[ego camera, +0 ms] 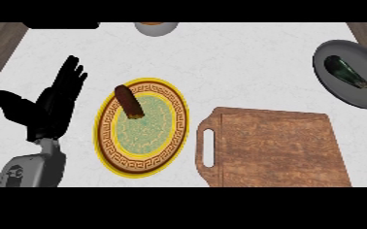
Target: Pick the eggplant from the cutting board and place it in the pan
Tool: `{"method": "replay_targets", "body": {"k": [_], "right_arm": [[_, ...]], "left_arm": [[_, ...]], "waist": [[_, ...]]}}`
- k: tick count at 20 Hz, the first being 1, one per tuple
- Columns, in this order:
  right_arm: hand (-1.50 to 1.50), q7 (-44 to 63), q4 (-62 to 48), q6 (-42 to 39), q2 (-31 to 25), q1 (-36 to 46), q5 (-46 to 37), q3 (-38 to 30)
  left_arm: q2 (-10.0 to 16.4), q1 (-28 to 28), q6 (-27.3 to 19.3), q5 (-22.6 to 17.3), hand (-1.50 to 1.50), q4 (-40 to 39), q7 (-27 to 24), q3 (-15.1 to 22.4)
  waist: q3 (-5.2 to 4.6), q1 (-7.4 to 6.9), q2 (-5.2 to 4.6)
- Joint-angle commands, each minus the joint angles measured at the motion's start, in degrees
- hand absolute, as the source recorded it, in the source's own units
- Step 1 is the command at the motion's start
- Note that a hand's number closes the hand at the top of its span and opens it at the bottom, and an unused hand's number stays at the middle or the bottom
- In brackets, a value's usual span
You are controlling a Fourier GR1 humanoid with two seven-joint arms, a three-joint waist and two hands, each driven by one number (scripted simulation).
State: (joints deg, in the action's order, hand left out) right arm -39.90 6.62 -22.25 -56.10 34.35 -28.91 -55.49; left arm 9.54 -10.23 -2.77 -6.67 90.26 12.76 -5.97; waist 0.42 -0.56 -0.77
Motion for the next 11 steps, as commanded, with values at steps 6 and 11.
{"method": "replay_targets", "body": {"k": [6,11], "right_arm": [[-1.5,-7.11,1.98,-10.03,-2.23,-10.67,3.0,-1.28],[-1.5,-6.48,3.41,-7.92,-0.82,-11.2,3.99,-0.71]], "left_arm": [[-0.75,-0.6,-0.34,-0.27,0.0,-0.05,0.03,-0.05],[-1.25,1.87,-0.4,0.52,0.0,1.71,0.24,1.03]], "waist": [[0.11,-0.14,-0.03],[0.0,-0.79,0.22]]}}
